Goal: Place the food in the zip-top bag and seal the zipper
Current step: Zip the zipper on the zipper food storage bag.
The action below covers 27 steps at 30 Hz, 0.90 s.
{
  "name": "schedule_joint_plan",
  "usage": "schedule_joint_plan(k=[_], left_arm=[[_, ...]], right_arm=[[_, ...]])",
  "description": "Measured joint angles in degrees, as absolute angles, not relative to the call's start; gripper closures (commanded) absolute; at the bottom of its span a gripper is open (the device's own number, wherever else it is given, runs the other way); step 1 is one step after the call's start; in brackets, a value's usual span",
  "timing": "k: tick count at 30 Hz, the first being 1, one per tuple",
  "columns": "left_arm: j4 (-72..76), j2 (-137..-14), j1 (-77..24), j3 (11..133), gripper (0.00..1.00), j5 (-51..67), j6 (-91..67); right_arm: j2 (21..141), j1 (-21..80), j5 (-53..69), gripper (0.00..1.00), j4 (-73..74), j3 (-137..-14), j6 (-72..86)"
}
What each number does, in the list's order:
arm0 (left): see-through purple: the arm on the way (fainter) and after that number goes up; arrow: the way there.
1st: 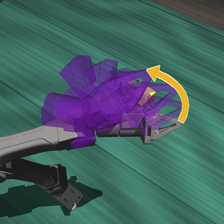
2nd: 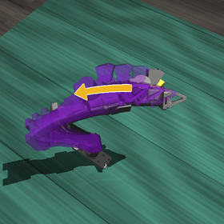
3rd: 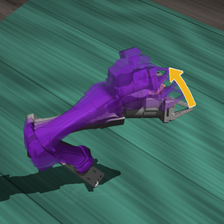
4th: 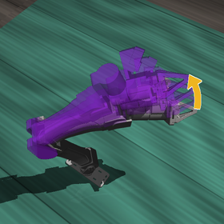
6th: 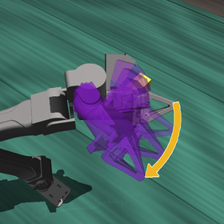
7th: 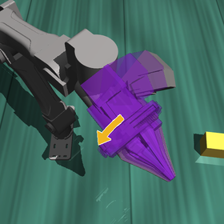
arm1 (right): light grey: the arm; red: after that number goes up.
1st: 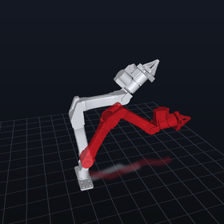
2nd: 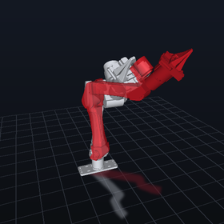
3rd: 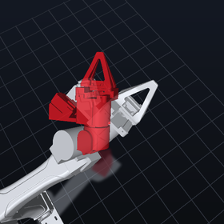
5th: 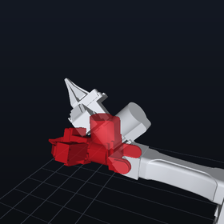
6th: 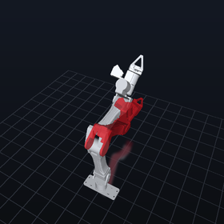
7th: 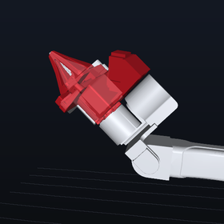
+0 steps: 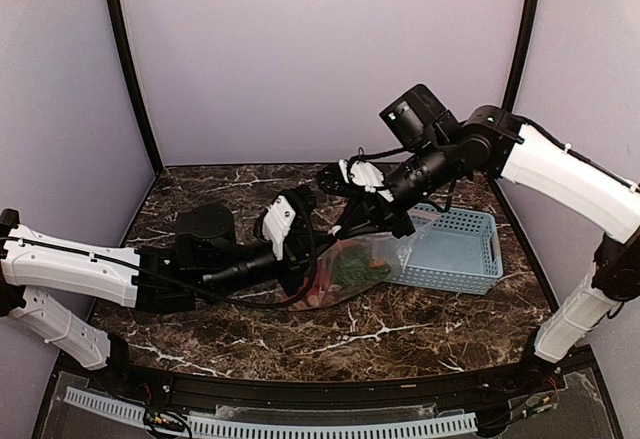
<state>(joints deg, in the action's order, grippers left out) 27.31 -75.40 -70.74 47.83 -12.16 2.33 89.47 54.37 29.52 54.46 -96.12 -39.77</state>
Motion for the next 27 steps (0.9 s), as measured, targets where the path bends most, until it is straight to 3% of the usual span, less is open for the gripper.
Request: schedule_joint_plan(k=[10, 25, 27], left_arm=[[26.3, -71.9, -70.0, 45.4, 0.99, -13.1, 2.9], [18.5, -52.2, -63.9, 35.9, 0.99, -18.7, 5.7], [18.3, -51.8, -63.9, 35.1, 0.99, -18.5, 5.6]], right_arm=[[88.6, 53.5, 27.7, 1.0, 50.8, -93.3, -40.8], [77.3, 33.8, 27.9, 1.0, 51.7, -78.7, -46.4], [76.3, 33.7, 29.0, 0.89, 51.6, -78.0, -46.7]])
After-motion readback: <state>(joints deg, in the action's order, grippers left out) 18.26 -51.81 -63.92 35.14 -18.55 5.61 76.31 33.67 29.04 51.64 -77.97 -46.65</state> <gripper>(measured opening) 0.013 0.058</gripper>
